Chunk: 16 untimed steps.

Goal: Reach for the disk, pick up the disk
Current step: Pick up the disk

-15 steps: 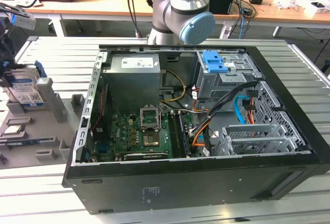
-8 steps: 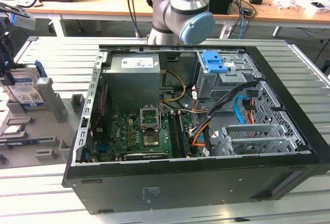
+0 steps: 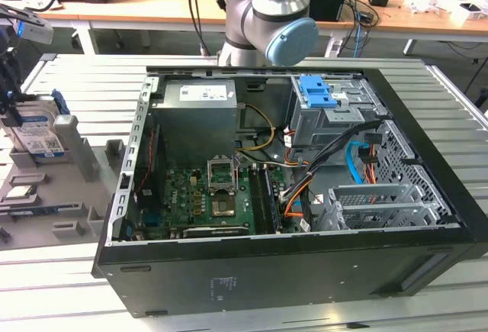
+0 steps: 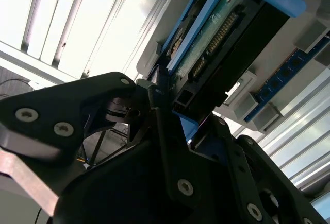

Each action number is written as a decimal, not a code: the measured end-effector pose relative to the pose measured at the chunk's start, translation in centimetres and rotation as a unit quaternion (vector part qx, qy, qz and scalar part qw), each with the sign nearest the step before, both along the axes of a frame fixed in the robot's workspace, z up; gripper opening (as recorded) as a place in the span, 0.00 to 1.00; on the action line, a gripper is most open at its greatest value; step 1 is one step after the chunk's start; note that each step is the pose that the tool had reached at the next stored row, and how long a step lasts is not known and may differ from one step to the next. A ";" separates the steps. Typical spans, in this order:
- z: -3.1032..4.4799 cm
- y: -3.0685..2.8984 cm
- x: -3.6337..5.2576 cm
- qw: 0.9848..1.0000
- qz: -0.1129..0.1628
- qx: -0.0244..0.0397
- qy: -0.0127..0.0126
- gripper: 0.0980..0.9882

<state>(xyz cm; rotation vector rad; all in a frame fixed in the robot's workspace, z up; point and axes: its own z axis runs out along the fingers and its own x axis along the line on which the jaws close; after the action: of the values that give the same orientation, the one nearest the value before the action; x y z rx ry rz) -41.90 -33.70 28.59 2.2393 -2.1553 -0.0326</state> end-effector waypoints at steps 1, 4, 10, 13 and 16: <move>0.00 0.00 0.01 1.000 0.000 0.000 0.000 0.30; 0.00 0.00 0.02 1.000 0.000 0.000 0.000 0.30; 0.28 0.00 0.05 1.000 0.000 0.000 0.000 0.30; 0.84 0.01 0.06 1.000 0.000 0.000 0.000 0.30; 1.33 0.01 0.07 1.000 0.000 0.000 0.000 0.30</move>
<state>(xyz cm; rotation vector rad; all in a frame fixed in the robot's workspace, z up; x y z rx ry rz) -41.83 -33.69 29.92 2.2394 -2.1553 -0.0325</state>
